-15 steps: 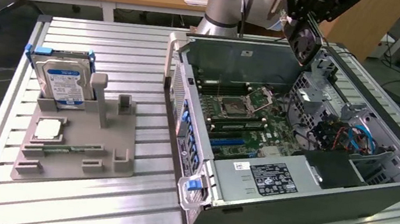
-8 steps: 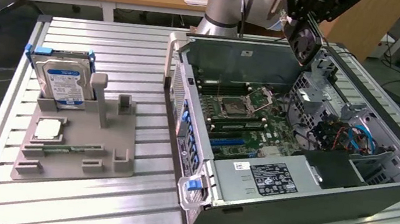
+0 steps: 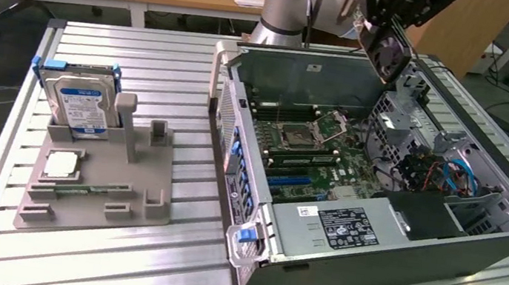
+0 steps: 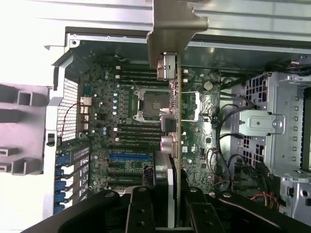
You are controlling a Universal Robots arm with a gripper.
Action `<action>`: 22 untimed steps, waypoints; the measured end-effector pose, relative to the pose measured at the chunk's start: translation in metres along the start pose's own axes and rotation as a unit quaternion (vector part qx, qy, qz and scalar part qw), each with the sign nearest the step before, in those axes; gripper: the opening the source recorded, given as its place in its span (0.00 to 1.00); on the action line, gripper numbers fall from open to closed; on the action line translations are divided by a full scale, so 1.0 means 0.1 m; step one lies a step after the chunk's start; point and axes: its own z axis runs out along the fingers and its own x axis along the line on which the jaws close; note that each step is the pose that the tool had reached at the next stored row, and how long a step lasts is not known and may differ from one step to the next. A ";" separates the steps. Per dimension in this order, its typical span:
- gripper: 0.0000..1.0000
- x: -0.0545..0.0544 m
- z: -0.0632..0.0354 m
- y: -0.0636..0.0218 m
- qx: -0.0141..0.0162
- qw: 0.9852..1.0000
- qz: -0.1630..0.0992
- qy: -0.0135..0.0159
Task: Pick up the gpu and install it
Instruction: 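Insert the gpu into the slot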
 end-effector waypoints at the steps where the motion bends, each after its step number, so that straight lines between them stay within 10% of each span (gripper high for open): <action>1: 0.28 0.00 0.000 0.000 0.000 1.000 -0.007 0.001; 12: 0.28 0.00 0.001 0.000 -0.001 0.997 -0.073 0.006; 22: 0.28 0.00 0.001 0.000 -0.002 0.991 -0.131 0.011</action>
